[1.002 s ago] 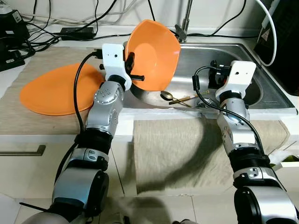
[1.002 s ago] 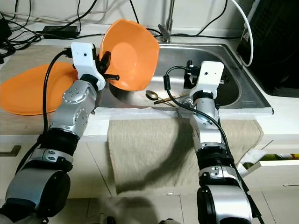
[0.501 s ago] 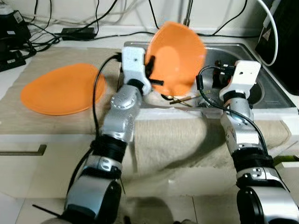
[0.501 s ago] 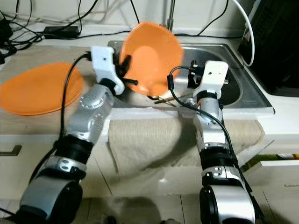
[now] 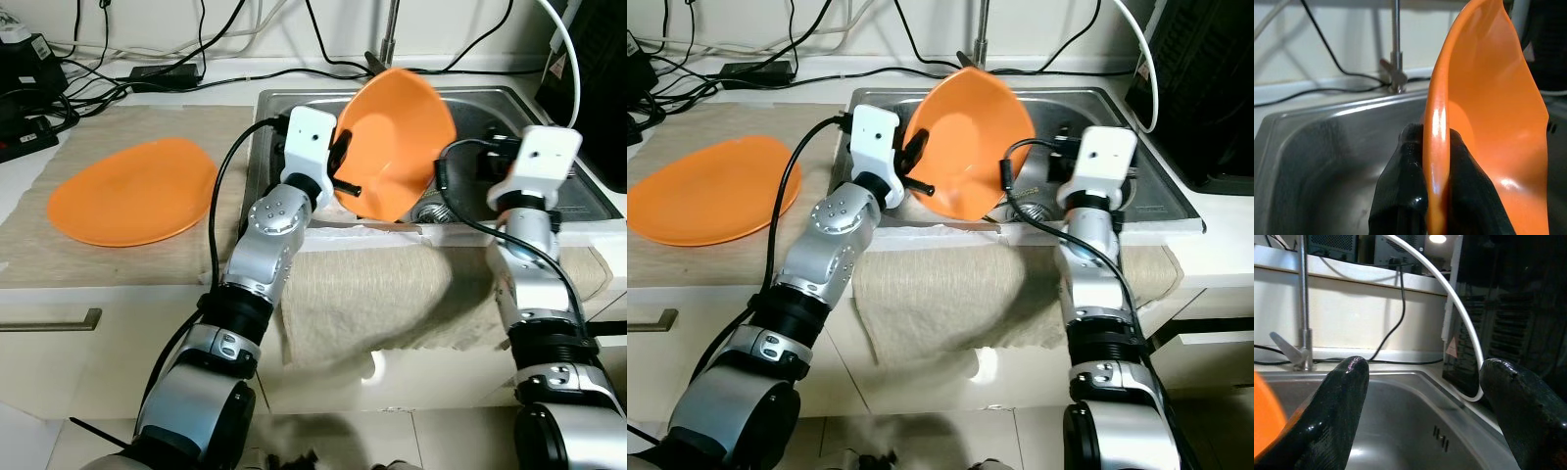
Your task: Kitchen organization
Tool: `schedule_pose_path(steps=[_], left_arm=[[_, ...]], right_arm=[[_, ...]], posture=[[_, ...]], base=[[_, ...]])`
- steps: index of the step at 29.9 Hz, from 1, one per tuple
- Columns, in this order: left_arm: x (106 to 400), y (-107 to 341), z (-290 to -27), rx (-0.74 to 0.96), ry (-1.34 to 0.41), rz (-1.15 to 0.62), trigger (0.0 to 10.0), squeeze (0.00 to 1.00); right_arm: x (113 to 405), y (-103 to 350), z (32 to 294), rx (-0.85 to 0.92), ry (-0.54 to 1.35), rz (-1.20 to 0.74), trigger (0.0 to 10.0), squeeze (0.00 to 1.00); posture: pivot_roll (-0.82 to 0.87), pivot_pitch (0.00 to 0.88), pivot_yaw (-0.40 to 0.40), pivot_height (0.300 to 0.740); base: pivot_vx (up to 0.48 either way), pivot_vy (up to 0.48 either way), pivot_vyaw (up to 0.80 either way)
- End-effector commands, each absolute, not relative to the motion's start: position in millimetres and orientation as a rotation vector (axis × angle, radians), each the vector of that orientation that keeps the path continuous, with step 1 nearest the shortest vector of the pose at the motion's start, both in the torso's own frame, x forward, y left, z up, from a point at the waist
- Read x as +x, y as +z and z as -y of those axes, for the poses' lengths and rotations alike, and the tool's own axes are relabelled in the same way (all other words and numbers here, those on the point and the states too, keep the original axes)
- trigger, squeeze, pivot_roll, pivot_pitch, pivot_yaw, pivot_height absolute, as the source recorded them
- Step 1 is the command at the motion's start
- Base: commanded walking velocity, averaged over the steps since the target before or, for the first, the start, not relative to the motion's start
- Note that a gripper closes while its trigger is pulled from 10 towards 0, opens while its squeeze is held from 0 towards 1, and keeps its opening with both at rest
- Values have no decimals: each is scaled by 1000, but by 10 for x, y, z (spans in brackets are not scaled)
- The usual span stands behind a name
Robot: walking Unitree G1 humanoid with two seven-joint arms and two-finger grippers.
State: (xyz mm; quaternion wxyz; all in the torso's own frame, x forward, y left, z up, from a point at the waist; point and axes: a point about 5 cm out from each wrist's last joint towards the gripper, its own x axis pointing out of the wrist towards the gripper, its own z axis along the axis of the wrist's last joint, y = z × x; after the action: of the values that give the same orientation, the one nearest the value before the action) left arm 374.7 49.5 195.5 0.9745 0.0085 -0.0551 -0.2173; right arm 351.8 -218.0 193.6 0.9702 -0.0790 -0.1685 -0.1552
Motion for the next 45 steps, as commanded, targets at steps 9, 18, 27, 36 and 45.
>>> schedule_pose_path(steps=[9,18,27,36,45], left_arm=[[3941,2096,-504,26,-409,105,10000,0],[4027,2116,-492,54,-427,55,10000,0],[4073,2088,-502,119,-426,-5,10000,0],[4055,1996,-437,151,-453,-61,10000,1000],[4024,1943,-352,158,-484,-84,10000,1000]], right_arm=[[3409,1898,2291,-123,-250,274,10000,0],[3328,1937,2245,-78,-170,255,10000,0],[3204,1955,2171,-44,-131,245,10000,0],[3059,1967,2102,-36,-129,234,10000,0],[2990,1949,2080,-27,-146,223,10000,0]], posture=[[-84,0,58,740],[-98,0,62,740],[-118,0,84,740],[-156,0,123,740],[-170,0,138,740]], base=[[0,0,0],[0,0,0],[0,0,0],[0,0,0],[0,0,0]])
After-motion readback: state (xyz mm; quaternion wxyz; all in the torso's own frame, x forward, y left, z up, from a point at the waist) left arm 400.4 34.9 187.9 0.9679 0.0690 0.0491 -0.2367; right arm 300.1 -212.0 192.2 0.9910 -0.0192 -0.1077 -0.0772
